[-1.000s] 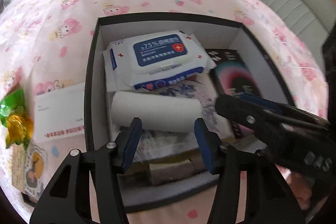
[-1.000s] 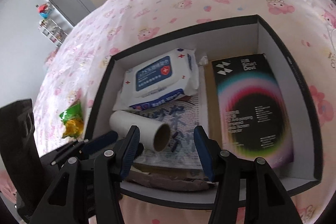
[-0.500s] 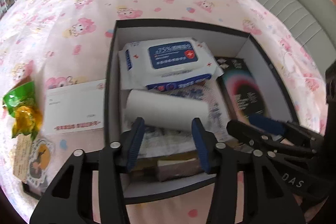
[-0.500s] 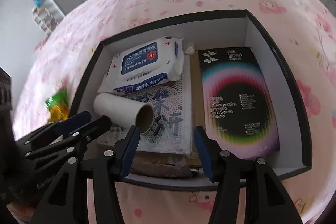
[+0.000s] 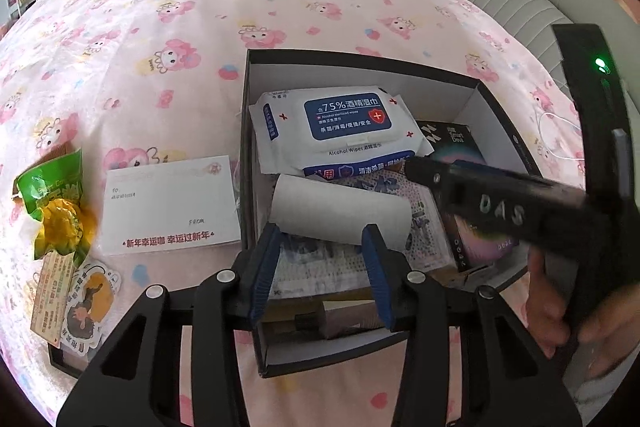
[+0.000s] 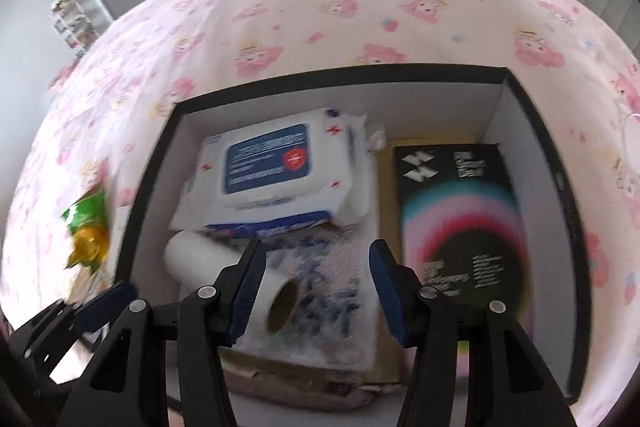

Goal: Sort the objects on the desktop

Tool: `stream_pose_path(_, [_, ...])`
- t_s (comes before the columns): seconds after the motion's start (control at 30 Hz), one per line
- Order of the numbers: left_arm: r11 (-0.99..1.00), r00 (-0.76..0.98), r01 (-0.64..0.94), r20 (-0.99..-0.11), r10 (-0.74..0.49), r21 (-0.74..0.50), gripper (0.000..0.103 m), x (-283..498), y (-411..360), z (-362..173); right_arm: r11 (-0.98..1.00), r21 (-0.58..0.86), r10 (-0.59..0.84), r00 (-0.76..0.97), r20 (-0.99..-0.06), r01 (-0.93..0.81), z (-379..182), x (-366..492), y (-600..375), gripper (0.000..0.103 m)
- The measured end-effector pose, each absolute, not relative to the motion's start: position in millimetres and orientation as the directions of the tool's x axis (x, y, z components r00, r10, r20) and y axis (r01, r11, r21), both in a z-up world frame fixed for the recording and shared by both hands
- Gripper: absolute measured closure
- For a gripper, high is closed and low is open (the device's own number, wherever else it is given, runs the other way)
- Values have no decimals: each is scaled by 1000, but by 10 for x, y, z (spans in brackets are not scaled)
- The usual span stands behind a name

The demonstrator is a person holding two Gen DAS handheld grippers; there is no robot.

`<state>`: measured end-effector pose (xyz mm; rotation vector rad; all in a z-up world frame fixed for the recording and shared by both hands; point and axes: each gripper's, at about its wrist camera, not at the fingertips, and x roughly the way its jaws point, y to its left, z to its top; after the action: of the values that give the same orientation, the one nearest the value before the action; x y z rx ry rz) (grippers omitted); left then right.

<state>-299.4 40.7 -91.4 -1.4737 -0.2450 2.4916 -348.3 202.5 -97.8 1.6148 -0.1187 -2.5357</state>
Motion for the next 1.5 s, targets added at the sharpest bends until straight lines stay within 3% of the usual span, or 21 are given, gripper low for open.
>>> stream_pose_path(0.27, [-951,-463,-129,-831,309,-282,60,-2948,399,-908,-956,271,-292,-325,-900,109,-1011,-3011,2157,53])
stream_pose_path(0.53, [-949,-465,-131,-828,314,-286,60,-2953,372,-906,-970,59,-125,-275,-953,236,-1190,-3153,1752,53])
stream_pose_path(0.77, [-953,-471,-139,-828,304,-270,60,-2994,370,-913,-991,33,-69,-286,-956,128,-1291,-3358,1882,53])
stream_pose_path(1.07, [-939,-439,-193,-831,342,-284,61,-3041,572,-970,-983,129,-165,-318,-934,130,-1076,-3122,2053,53])
stream_pose_path(1.13, [-940,-417,-187,-844,338,-285,65,-3087,616,-1034,-984,131,-164,-327,-931,122,-1029,-3082,2125,53])
stream_pose_path(1.2, [-952,-401,-189,-866,300,-242,70,-3143,677,-1085,-986,123,-155,-333,-930,117,-1009,-3074,2166,53])
stream_pose_path(1.5, [-970,-391,-213,-900,192,-114,70,-3420,759,-1109,-986,136,-160,-316,-935,96,-1037,-3262,2273,53])
